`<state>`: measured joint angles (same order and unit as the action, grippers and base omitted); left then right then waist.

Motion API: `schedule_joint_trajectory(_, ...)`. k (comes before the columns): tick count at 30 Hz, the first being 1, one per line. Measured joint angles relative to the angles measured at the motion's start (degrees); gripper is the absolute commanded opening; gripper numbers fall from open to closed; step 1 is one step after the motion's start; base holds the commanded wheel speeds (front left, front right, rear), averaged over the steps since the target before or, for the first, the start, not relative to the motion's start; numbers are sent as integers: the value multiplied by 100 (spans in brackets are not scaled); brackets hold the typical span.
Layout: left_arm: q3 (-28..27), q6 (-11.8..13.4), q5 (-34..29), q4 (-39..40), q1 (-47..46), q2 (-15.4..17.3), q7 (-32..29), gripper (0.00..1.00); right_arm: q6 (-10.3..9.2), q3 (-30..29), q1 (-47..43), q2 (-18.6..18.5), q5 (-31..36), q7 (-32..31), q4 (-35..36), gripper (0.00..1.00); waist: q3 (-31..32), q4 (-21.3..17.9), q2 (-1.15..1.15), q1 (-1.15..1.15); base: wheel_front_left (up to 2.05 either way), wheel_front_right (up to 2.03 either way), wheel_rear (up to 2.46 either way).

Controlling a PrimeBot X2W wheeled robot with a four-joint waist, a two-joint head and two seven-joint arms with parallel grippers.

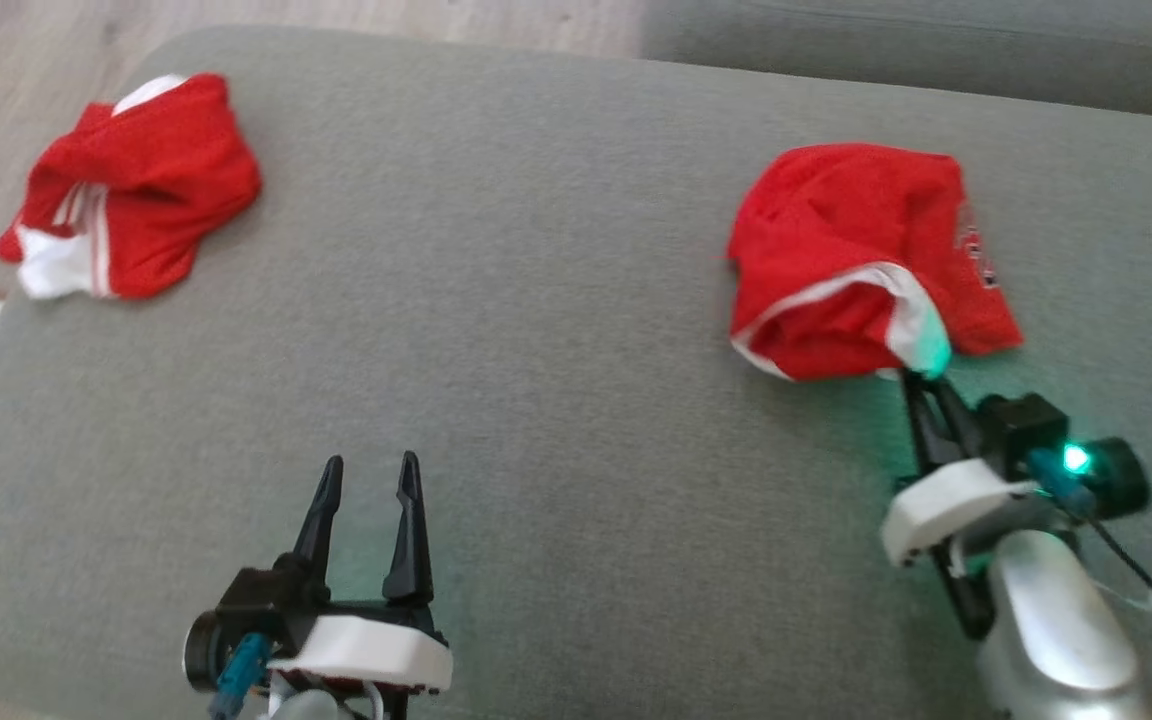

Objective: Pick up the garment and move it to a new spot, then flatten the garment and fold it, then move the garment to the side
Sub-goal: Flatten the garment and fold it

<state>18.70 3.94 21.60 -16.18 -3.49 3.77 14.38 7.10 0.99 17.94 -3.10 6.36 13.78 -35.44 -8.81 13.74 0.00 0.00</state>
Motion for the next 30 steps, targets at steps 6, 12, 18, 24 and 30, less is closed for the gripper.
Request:
schedule_joint_trajectory(6, 1, -44, -49, -11, 4, -45, 0, 100, 0, -627, -108, -368, 370, -260, 291, 0, 83, -237, 0, 0, 0, 0, 0)
schedule_joint_trajectory(12, 2, -94, -49, -26, 7, -52, 0, 100, 0, -957, -118, -572, 615, -497, 238, 0, 52, -238, 0, 0, 0, 0, 0)
schedule_joint_trajectory(18, -3, -99, -63, -44, 8, -59, 0, 100, 1, -1325, -117, -646, 947, -413, 36, 65, 61, -223, 0, 0, 0, 0, 0)
schedule_joint_trajectory(24, -16, -101, -100, -70, 41, -63, 0, 100, 0, -1519, -121, -376, 993, -156, -62, 100, 194, -277, 0, 0, 0, 0, 0)
schedule_joint_trajectory(30, -42, -151, -140, -70, 98, -66, 0, 100, 0, -1482, -413, -154, 924, 0, 107, 100, 455, -382, 0, 0, 0, 0, 0)
